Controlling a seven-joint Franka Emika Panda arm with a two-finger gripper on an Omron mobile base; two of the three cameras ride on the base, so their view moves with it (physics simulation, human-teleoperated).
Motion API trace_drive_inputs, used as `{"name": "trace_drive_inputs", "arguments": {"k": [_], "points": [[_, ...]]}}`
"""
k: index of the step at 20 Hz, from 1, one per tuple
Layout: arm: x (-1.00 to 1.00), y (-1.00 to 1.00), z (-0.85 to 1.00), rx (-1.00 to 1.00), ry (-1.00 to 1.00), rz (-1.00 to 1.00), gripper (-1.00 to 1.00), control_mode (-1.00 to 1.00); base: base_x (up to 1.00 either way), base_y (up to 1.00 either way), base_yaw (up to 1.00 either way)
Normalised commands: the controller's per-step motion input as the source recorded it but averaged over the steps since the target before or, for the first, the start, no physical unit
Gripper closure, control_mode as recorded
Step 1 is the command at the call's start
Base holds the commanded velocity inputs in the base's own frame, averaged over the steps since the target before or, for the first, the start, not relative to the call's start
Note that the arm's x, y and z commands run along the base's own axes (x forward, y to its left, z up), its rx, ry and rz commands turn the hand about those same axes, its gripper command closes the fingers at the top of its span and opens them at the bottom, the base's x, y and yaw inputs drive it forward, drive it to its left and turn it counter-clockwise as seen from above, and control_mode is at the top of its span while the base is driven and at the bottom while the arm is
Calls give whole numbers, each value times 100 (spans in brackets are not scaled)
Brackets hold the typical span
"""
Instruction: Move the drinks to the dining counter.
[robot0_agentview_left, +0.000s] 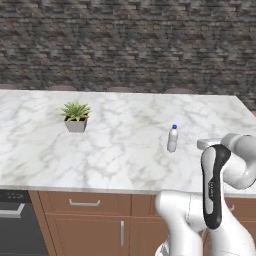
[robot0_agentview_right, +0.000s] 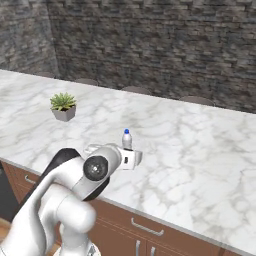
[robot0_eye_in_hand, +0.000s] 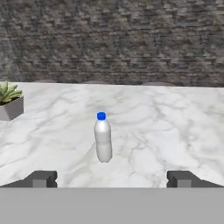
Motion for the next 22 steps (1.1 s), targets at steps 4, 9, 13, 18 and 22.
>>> {"name": "trace_drive_inputs", "arguments": {"k": [4, 9, 13, 18, 22], "points": [[-74, -2, 0, 0, 0, 0, -100, -100, 0, 0, 0], [-33, 0, 0, 0, 0, 0, -100, 100, -5, 0, 0], [0, 0, 0, 0, 0, 0, -100, 100, -6, 0, 0], [0, 0, 0, 0, 0, 0, -100, 100, -83, 17, 11], [0, 0, 0, 0, 0, 0, -100, 100, -90, 41, 27]]}}
